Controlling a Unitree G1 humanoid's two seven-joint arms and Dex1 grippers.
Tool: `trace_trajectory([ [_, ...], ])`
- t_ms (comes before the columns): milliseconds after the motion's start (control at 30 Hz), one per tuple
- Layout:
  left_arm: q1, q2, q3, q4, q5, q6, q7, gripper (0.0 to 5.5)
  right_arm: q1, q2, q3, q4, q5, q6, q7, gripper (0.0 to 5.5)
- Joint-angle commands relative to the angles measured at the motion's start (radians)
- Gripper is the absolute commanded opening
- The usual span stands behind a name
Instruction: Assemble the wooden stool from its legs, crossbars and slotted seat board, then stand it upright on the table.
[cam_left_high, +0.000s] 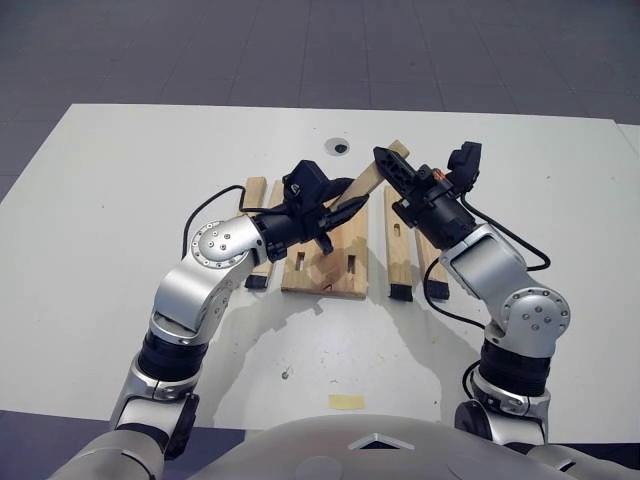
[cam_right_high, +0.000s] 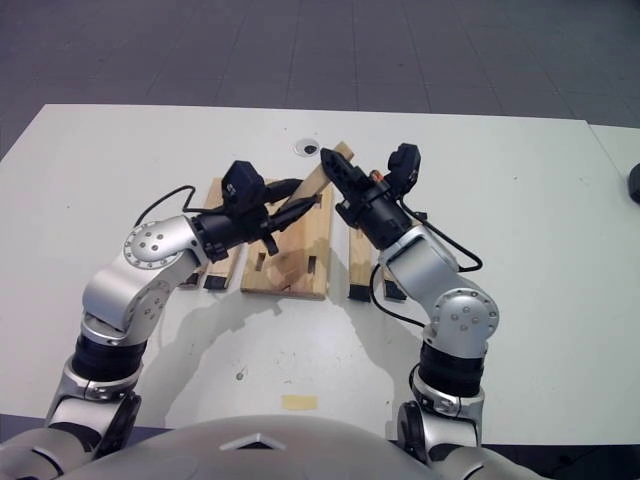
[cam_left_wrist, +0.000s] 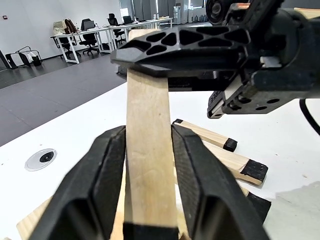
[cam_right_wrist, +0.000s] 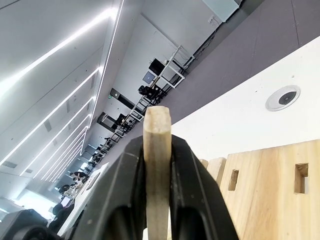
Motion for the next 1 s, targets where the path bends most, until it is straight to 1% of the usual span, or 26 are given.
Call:
trace_trajectory([
  [33, -0.024, -0.014, 0.091, 0.026, -0.030, 0.021, 0.038, 2.42, 0.046, -0.022, -0.061, 0.011, -0.155, -0.125, 0.019, 0.40],
  [200, -0.028, -0.055, 0.224, 0.075, -0.040, 0.031, 0.161, 3.16, 0.177, -0.051, -0.094, -0.020, -0.350, -0.241, 0.074, 0.40],
  [300, -0.022, -0.075, 0.272, 0.108, -0.013, 0.026, 0.249, 3.55, 0.219, -0.036, -0.072, 0.022, -0.456, -0.293, 0.091, 0.40],
  [500, -0.019, -0.082, 0.257, 0.137, 0.015, 0.025, 0.285, 4.64, 0.171, 0.007, -0.033, 0.102, -0.562, -0.338, 0.112, 0.40],
  [633, -0.017, -0.081, 0.248, 0.162, 0.041, 0.006, 0.300, 5.34, 0.155, 0.032, -0.024, 0.108, -0.583, -0.338, 0.117, 0.40],
  [767, -0.014, -0.086, 0.239, 0.186, 0.060, -0.007, 0.301, 5.40, 0.163, 0.064, -0.008, 0.091, -0.589, -0.318, 0.105, 0.40],
  [1000, -0.005, -0.084, 0.224, 0.209, 0.083, -0.023, 0.296, 5.40, 0.195, 0.095, 0.018, 0.108, -0.662, -0.309, 0.078, 0.40],
])
